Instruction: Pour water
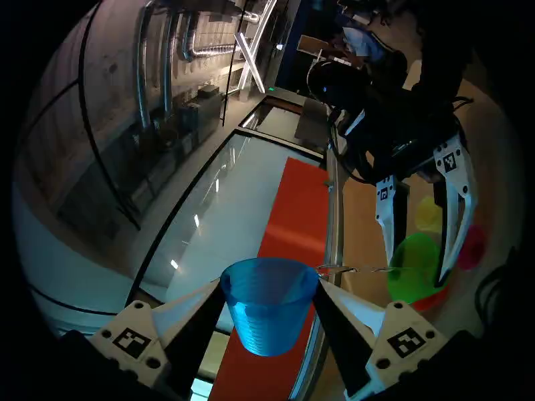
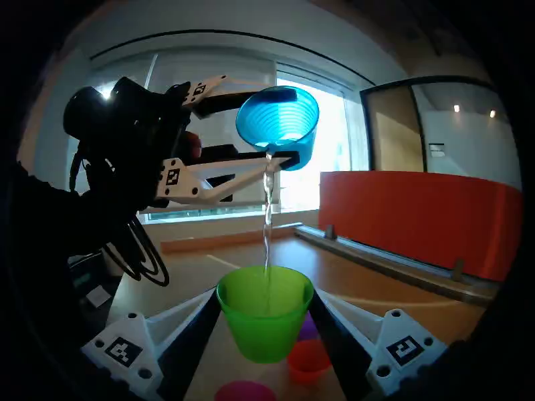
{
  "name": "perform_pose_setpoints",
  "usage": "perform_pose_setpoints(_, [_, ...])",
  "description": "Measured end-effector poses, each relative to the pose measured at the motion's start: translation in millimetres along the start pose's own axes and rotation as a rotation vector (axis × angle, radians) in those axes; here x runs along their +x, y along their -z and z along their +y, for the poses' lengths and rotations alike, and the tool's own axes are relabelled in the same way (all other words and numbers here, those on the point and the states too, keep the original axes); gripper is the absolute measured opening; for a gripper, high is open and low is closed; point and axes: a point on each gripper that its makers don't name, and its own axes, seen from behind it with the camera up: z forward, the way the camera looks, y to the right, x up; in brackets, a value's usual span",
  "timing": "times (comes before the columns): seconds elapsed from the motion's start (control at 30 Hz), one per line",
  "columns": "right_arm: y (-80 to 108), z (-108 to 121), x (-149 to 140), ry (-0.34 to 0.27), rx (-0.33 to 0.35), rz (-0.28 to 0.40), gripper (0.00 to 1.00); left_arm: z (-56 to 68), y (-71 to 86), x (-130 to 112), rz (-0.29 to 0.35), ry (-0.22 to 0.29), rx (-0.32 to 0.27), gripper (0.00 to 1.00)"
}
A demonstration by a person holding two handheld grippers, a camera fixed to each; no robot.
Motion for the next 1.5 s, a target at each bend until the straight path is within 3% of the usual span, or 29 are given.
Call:
perform_pose_setpoints(0.87, [0.3, 1.1, -0.2, 0.004, 0.002, 0.01, 0.91, -7.3, 3.7, 6.5, 0.011, -0.053, 0.008, 0.87])
perform_pose_setpoints(1.17, [-0.6, 1.5, 1.0, 0.005, 0.001, 0.012, 0.91, -4.7, 3.6, 6.6, 0.013, -0.076, 0.01, 0.87])
perform_pose_setpoints(1.5, [-1.1, 1.5, 2.3, 0.007, 0.002, 0.012, 0.91, -8.1, 2.7, 9.7, 0.012, -0.119, 0.013, 0.87])
